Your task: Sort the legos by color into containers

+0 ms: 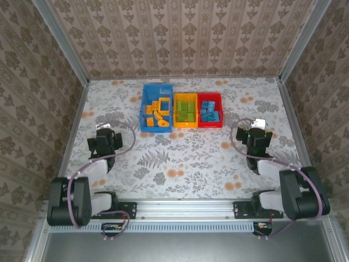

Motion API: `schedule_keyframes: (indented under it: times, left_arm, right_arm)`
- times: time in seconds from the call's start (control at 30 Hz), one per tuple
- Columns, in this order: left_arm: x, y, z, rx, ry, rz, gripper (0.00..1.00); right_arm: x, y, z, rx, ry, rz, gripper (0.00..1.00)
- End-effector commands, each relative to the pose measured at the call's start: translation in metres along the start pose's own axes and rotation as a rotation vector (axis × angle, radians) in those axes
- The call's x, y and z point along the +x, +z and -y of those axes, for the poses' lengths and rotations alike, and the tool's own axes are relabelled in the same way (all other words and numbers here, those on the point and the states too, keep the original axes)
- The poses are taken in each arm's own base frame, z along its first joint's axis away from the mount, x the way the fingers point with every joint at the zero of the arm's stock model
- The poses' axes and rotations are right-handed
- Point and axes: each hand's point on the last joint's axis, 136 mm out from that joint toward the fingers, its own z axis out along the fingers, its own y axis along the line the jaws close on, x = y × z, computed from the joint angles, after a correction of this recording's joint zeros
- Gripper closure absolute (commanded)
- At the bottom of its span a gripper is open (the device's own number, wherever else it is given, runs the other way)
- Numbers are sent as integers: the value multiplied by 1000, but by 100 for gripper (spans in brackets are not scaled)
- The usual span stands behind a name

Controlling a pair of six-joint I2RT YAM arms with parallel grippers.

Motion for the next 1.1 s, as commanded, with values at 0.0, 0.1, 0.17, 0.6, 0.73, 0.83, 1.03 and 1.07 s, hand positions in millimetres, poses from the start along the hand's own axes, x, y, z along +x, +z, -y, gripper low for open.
schedule_keyframes:
  times: [0.0, 0.1, 0.17, 0.6, 0.73, 0.83, 1.03, 1.07]
  left_arm:
    - [-54, 13, 26, 129, -34, 162, 0]
    - [-64, 28, 40, 178, 8, 155, 0]
    - [-62, 35, 41, 180, 7, 179, 0]
    - [-49, 35, 36, 150, -20, 251, 0]
    - [-48, 35, 35, 151, -23, 241, 0]
    - [-49, 35, 36, 152, -22, 245, 0]
    - [-49, 35, 36, 149, -19, 248, 0]
    - [-49, 34, 36, 149, -19, 250, 0]
  right_arm:
    - [-46, 13, -13, -92, 95, 143, 0]
    - [-35, 22, -16, -112, 95, 130, 0]
    - [-32, 23, -24, -153, 74, 126, 0]
    - [-24, 33, -31, -115, 32, 103, 0]
    - [-24, 32, -31, -113, 30, 107, 1]
    - [-24, 31, -31, -118, 31, 111, 0]
    - [-24, 31, -43, -179, 0, 102, 0]
    - [-24, 31, -44, -186, 0, 101, 0]
